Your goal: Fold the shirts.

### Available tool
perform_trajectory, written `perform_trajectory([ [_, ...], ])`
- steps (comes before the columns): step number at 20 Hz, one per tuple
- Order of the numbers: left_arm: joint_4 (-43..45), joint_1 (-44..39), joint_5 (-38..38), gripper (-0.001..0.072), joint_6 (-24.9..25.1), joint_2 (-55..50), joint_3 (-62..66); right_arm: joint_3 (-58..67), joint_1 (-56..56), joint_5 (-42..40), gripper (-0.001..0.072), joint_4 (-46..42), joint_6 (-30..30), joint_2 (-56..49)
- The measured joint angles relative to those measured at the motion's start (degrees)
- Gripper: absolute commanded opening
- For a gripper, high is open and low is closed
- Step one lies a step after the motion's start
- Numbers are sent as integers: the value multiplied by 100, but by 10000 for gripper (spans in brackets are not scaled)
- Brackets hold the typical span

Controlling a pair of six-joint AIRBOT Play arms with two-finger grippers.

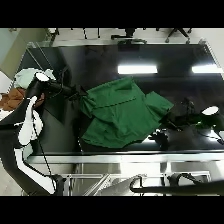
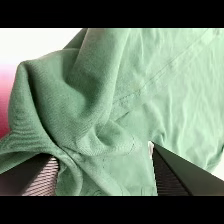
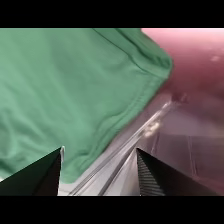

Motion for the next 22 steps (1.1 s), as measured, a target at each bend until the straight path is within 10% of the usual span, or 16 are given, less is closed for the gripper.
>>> perform_trajectory([
  [5,0,50,-122,602,2,0,0,-188,474,-518,343,118,-114,-522],
  [8,2,122,-157,602,2,0,0,61,614,-916,21,212,-332,-870],
  [20,7,164,-1156,602,-68,293,-358,5626,791,-841,45,787,-925,-4041],
  [22,9,140,-1091,602,-68,503,-671,6172,911,-544,382,944,-927,-4446],
])
